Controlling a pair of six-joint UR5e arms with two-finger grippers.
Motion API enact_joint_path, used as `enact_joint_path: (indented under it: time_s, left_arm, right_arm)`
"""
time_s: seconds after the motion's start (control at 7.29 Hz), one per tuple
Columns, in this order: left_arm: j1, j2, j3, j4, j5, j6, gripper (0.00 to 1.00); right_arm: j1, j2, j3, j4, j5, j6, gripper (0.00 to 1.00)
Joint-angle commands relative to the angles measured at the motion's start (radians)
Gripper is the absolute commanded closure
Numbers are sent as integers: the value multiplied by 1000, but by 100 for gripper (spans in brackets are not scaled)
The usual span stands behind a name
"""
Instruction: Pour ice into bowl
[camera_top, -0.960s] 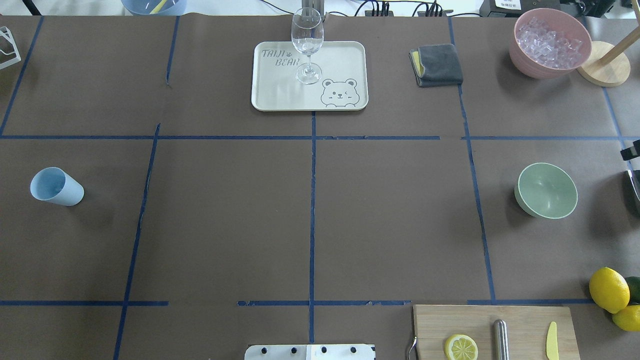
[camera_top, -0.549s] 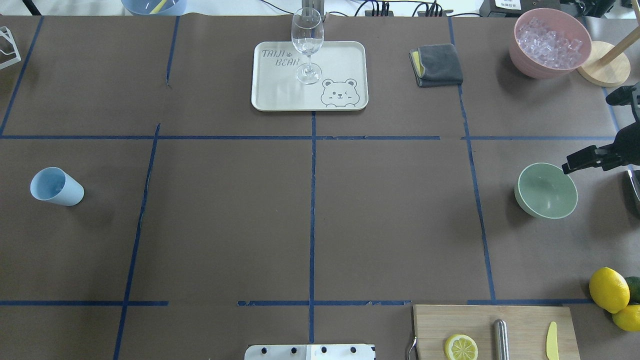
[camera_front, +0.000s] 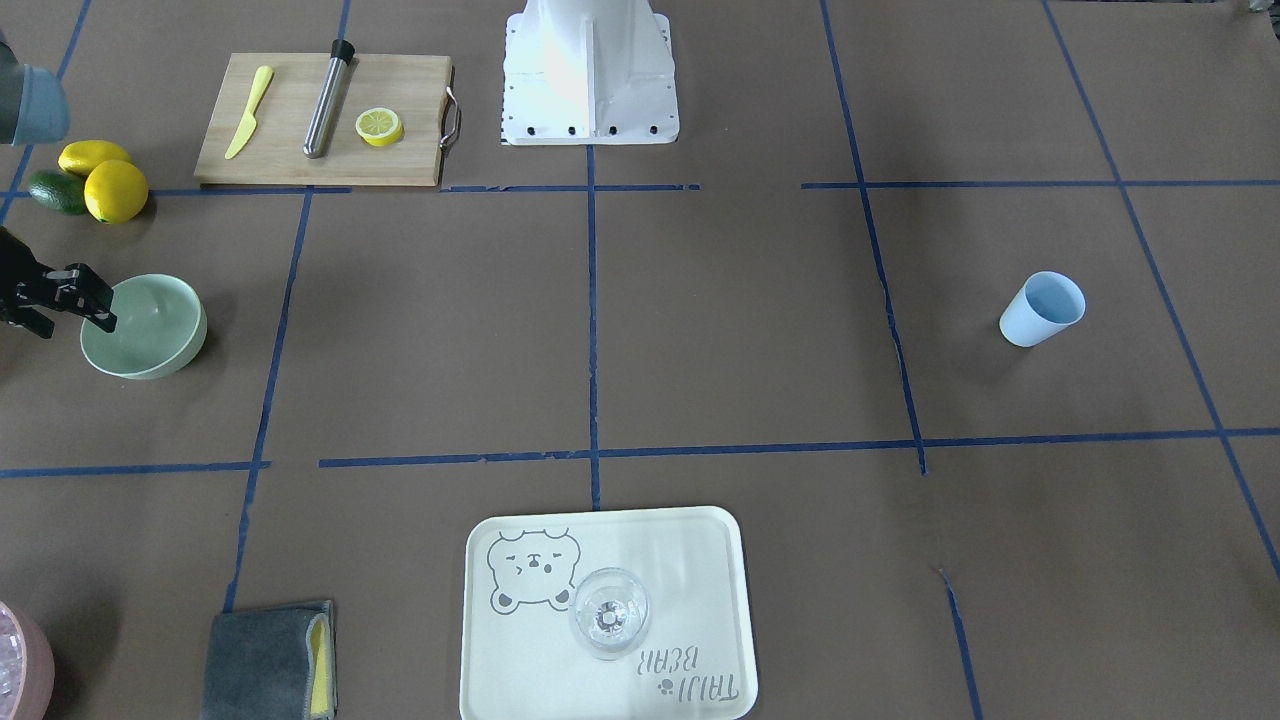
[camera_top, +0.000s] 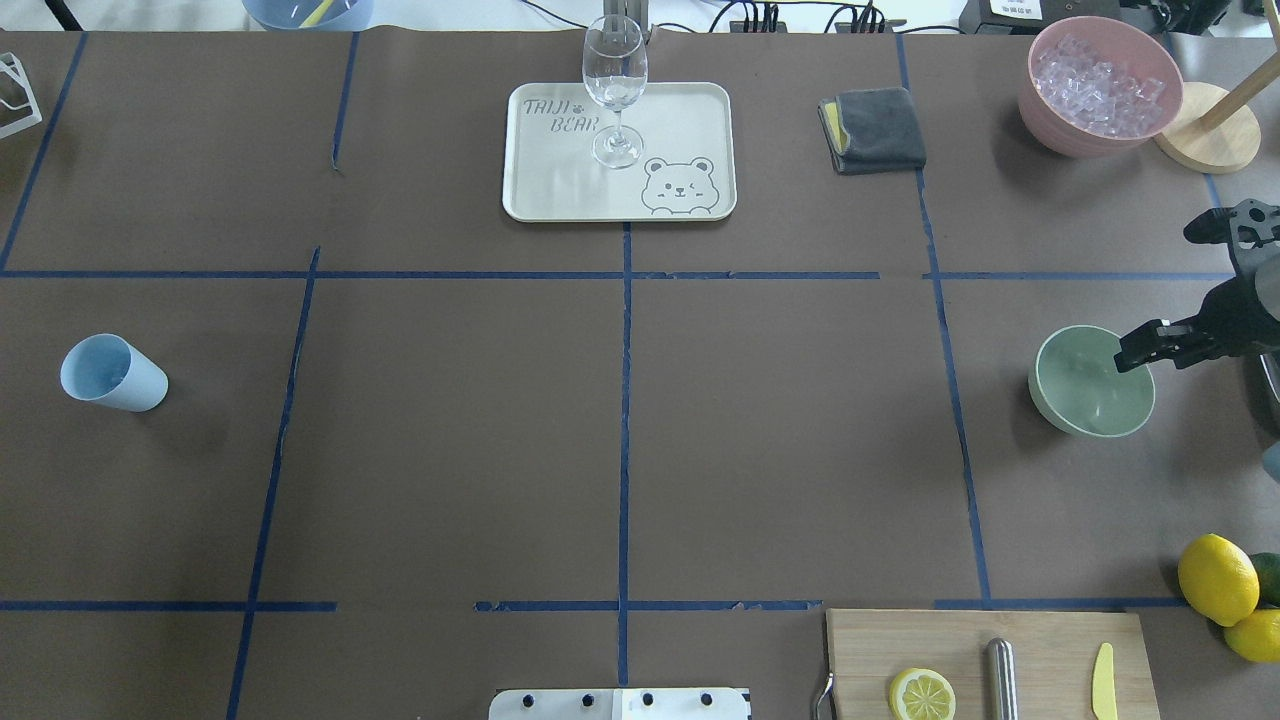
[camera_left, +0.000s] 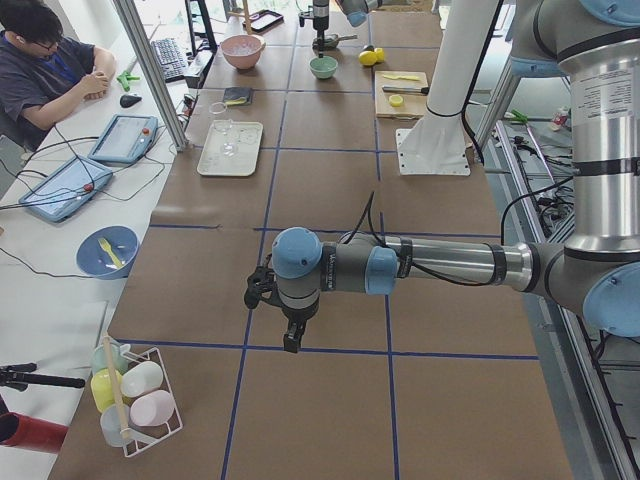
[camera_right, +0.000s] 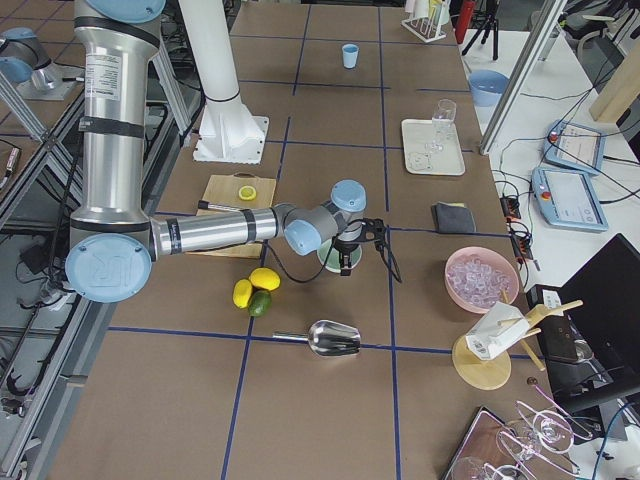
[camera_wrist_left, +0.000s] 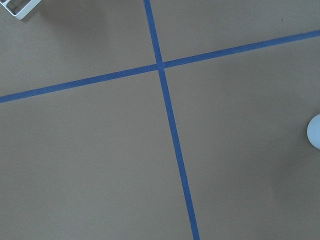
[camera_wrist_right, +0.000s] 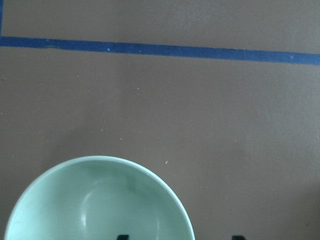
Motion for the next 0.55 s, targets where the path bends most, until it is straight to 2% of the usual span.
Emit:
enact_joint_path:
  time_s: [0.0,0.14,0.27,0.41]
  left_arm:
    - [0,4,-4,0,-2,0,0]
    - [0,4,-4,0,0,0,0]
    - [0,4,-6,0,0,0,0]
    - [0,3,-6,0,-2,0,0]
  right_arm:
    - [-35,-1,-51,92,-14,58,28]
    - [-39,-2,-51,95,-14,59,34]
    - [-38,-11,-51,118,-14,57,54]
    - [-36,-14,-46,120,-9,56,69]
